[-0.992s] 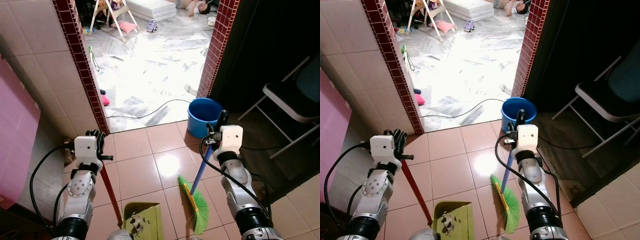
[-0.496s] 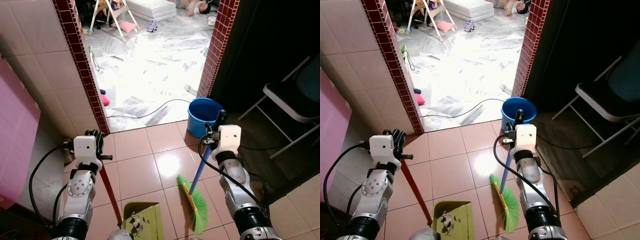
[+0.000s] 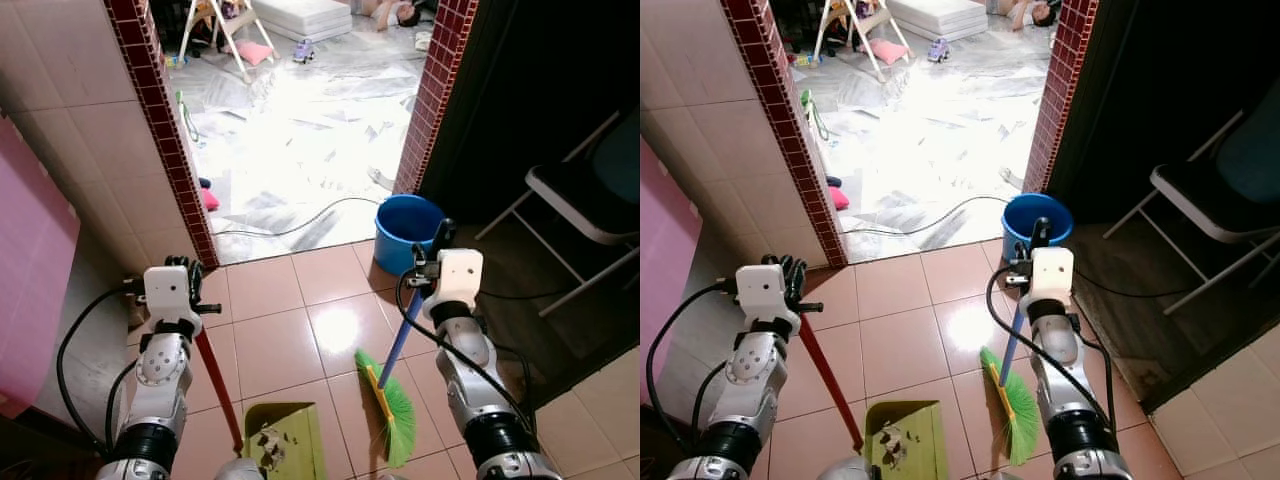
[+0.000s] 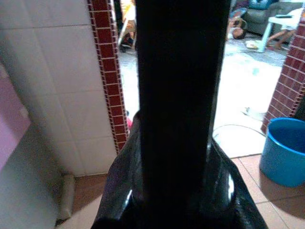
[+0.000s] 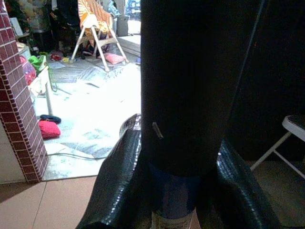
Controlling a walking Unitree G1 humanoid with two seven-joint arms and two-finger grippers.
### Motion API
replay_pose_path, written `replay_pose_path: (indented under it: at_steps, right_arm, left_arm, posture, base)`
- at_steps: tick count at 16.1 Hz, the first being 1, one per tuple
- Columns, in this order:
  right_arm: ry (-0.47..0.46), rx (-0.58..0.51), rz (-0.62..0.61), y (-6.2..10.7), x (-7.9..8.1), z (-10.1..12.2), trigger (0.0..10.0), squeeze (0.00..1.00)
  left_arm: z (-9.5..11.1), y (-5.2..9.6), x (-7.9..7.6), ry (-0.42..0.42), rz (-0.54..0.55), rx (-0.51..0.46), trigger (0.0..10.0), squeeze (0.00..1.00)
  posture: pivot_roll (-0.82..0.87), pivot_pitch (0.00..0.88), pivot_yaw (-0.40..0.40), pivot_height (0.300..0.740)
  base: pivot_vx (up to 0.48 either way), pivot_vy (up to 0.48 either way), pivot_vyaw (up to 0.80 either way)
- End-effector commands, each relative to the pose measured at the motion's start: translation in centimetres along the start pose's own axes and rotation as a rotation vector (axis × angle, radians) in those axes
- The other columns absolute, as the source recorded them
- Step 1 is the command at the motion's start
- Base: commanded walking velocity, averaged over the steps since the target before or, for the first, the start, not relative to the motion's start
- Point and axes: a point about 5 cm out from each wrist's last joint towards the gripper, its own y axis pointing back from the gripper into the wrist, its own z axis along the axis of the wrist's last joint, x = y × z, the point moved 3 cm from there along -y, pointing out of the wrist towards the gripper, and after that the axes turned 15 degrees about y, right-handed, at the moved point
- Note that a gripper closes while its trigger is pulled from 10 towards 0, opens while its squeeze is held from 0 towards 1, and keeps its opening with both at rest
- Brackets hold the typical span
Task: Sweep floor
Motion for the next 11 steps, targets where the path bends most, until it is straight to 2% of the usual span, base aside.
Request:
replay_pose_path:
  at_steps: [1, 5, 11]
  right_arm:
    - [0.01, -0.018, -0.002, -0.5, -0.3, 0.6, 10.0, 0.0]
    - [0.012, -0.036, 0.035, -0.9, 0.4, 1.1, 10.0, 0.0]
    - [0.01, -0.025, 0.03, -0.6, 0.0, 0.8, 10.0, 0.0]
  left_arm:
    - [2.4, -1.0, 0.5, -0.064, 0.012, -0.084, 10.0, 0.0]
    - [3.7, -2.0, 1.0, -0.063, 0.058, -0.119, 10.0, 0.0]
    - [0.6, -0.7, 1.8, -0.034, 0.098, -0.006, 10.0, 0.0]
  posture:
    - [-0.02, 0.0, 0.006, 0.74]
    - [-0.02, 0.0, -0.005, 0.74]
    - [-0.03, 0.0, -0.008, 0.74]
  base:
    - [0.0, 0.0, 0.0]
    - [0.0, 0.0, 0.0]
    - [0.0, 0.0, 0.0]
